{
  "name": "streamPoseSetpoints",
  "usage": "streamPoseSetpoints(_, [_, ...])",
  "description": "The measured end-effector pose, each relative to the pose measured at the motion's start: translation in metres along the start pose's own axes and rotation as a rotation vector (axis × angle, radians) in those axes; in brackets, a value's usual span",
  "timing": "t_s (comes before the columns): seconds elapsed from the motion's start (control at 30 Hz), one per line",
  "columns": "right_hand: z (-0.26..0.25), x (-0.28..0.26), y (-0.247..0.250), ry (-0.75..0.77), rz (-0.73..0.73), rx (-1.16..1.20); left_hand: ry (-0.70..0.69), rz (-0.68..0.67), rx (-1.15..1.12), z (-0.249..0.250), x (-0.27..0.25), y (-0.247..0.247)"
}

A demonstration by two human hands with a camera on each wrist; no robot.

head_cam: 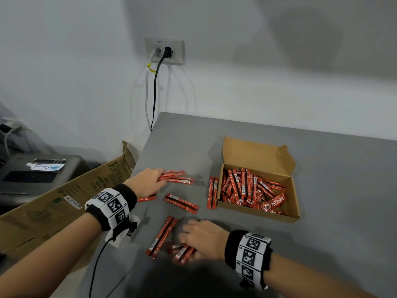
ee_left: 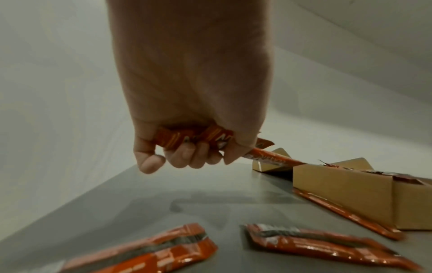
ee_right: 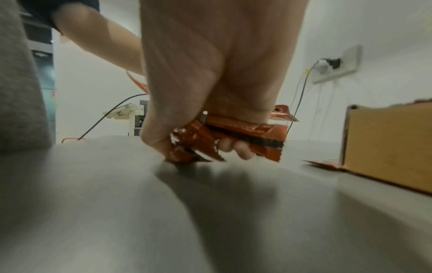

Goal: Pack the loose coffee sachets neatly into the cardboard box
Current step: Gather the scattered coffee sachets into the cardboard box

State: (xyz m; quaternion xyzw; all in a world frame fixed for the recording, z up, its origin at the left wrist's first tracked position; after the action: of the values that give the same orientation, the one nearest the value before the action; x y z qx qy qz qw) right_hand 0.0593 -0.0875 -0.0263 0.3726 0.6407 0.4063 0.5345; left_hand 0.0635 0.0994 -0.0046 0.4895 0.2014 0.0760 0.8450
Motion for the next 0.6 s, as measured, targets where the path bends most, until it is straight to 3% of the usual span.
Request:
streamPoseSetpoints(0.2, [0.014, -0.011, 0.008, -0.128, 0.083, 0.191, 0.017, -0.126, 0.036, -0.004, -0.010, -0.026])
streamPoseSetpoints(0.3, [0.026, -0.022, 0.023, -0.233, 0.211, 0.330, 0.035, -0.038, 0.086, -0.005, -0.015, -0.022])
streamPoseSetpoints(0.4, [0.042, -0.032, 0.036, -0.353, 0.344, 0.412, -0.115, 0.051, 0.102, 0.008, -0.018, -0.012])
streamPoseSetpoints(0.47, [0.059, -0.039, 0.045, -0.460, 0.431, 0.448, -0.187, -0.010, 0.111, 0.018, -0.018, -0.019])
streamPoseSetpoints(0.6, [0.109, -0.058, 0.058, -0.719, 0.551, 0.574, -0.125, -0.128, 0.302, 0.025, -0.004, -0.042])
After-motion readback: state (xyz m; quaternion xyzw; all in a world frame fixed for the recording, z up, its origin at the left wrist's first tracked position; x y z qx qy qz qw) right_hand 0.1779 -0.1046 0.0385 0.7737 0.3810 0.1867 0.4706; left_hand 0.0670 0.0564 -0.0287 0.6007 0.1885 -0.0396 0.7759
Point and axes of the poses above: each hand's wrist, its own x-axis towards the middle knuckle, its own y-axis out of the back of the hand, z = x × y, the point moved 5 cm from there along x, towards the middle knuckle, and after that the axes turned 7 degrees about -x, right-handed, at the moved point
